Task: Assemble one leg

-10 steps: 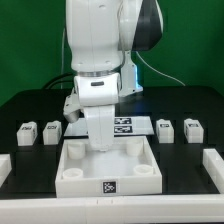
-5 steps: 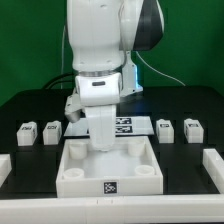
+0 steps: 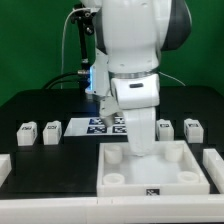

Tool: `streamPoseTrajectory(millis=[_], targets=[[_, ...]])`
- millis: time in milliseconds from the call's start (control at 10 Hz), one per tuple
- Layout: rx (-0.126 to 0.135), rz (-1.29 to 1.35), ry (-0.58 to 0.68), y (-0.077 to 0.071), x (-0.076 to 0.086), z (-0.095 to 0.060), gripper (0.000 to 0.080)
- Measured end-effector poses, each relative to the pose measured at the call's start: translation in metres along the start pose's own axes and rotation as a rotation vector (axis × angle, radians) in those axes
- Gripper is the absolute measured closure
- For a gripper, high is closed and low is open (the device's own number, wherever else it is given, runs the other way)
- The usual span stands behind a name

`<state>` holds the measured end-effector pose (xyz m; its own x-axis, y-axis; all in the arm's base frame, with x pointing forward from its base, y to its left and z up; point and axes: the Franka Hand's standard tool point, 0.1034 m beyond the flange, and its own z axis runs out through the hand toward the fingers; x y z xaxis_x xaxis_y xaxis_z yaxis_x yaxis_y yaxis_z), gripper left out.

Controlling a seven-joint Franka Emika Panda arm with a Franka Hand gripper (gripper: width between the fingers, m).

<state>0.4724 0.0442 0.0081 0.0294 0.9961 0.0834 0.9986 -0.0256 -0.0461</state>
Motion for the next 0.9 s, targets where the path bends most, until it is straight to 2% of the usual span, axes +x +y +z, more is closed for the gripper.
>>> streamPoseTrajectory(millis=[200, 700, 800, 900], targets=[[-0.014, 0.02, 0.014, 0.0144, 0.016, 0.0001, 0.0738], [-0.022, 0.021, 0.017, 0.0167, 0.0156, 0.001, 0.0738], [-0.021, 0.022, 0.017, 0.0165, 0.0152, 0.0014, 0.0662], [-0.021, 0.023, 0.017, 0.0165, 0.0149, 0.0014, 0.0477]])
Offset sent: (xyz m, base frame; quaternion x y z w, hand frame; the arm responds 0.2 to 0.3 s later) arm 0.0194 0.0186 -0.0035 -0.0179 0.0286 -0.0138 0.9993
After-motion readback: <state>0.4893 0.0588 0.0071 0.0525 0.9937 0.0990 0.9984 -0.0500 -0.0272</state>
